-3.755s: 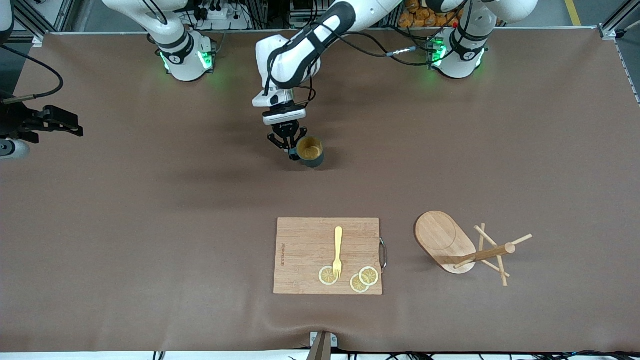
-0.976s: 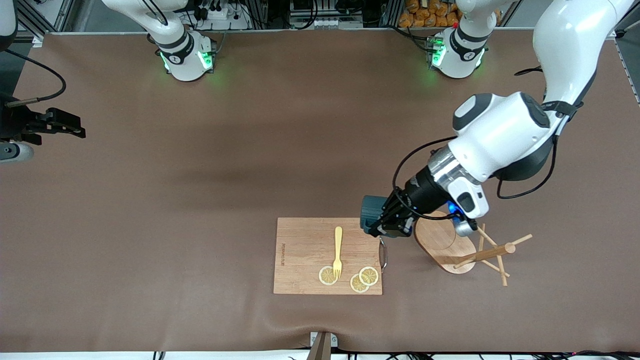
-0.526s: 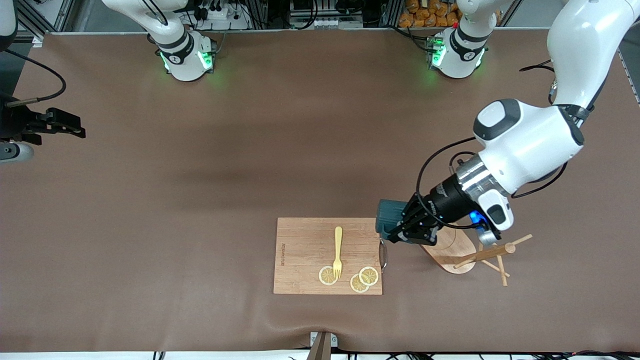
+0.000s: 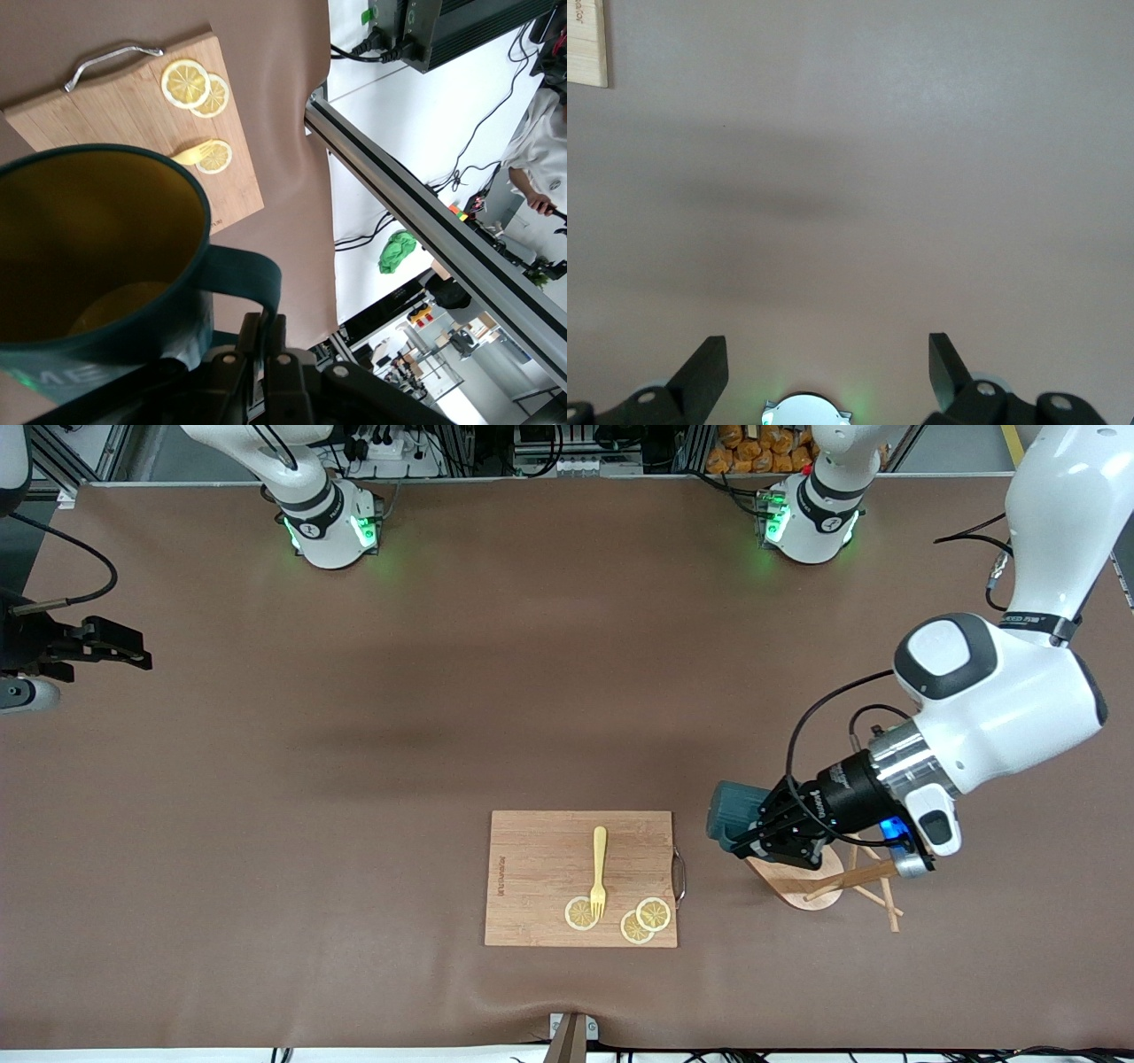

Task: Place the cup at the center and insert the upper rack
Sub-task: 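Slide the mug handle onto a mug-tree peg with the left gripper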

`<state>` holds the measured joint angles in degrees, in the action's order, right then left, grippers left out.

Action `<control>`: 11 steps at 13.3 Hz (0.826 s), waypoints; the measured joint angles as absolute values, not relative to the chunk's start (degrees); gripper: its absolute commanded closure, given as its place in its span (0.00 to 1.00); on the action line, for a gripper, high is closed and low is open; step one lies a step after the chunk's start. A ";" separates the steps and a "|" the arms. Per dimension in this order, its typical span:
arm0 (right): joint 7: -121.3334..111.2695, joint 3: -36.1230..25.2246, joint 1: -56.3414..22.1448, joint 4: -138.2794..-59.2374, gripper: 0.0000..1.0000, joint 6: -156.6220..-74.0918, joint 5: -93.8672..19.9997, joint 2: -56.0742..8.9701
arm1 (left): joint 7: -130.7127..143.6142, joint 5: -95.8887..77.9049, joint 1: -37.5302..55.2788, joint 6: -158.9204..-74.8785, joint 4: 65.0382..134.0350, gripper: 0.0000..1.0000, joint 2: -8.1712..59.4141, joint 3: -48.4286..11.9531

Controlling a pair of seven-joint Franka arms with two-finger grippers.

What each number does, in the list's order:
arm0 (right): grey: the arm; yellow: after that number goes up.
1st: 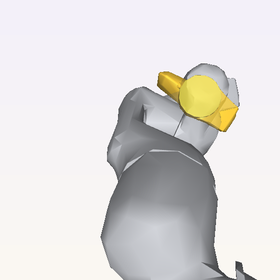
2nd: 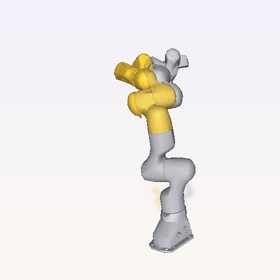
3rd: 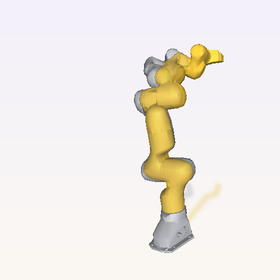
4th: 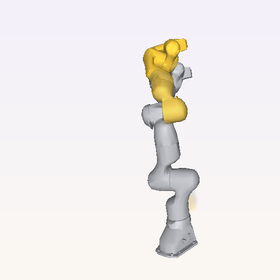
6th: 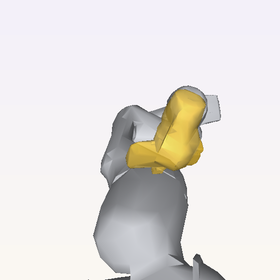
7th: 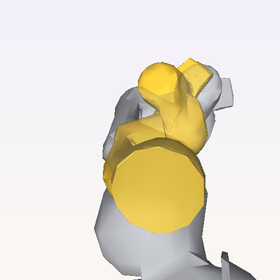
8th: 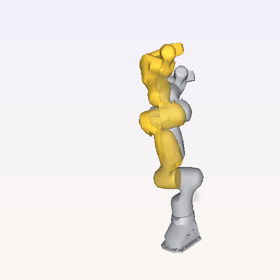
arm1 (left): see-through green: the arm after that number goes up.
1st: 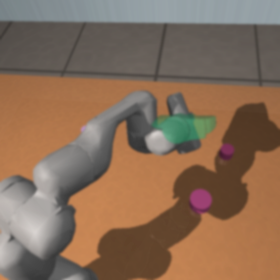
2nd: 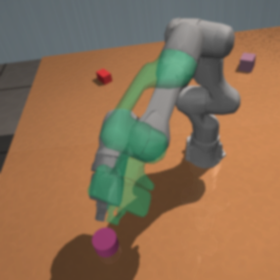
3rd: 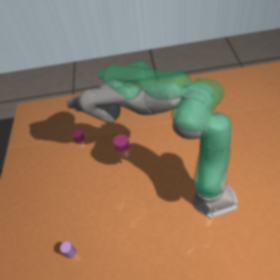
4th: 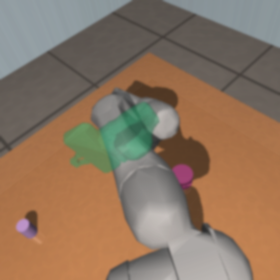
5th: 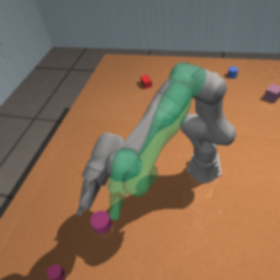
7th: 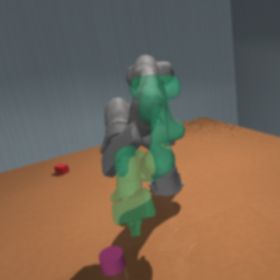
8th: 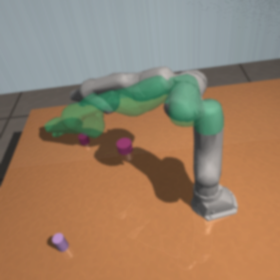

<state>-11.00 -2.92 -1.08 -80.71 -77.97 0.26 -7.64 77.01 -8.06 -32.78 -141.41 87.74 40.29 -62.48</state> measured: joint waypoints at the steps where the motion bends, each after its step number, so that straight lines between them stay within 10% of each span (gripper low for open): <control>1: -11.00 -2.92 -1.09 -80.71 0.00 -77.97 0.26 -7.64 | 75.29 -8.75 -33.54 -140.64 87.75 1.00 40.33 -62.49; 11: -11.00 -2.94 -2.13 -80.50 0.00 -78.01 0.25 -7.73 | 60.39 -19.46 -37.64 -133.95 88.15 1.00 42.15 -62.47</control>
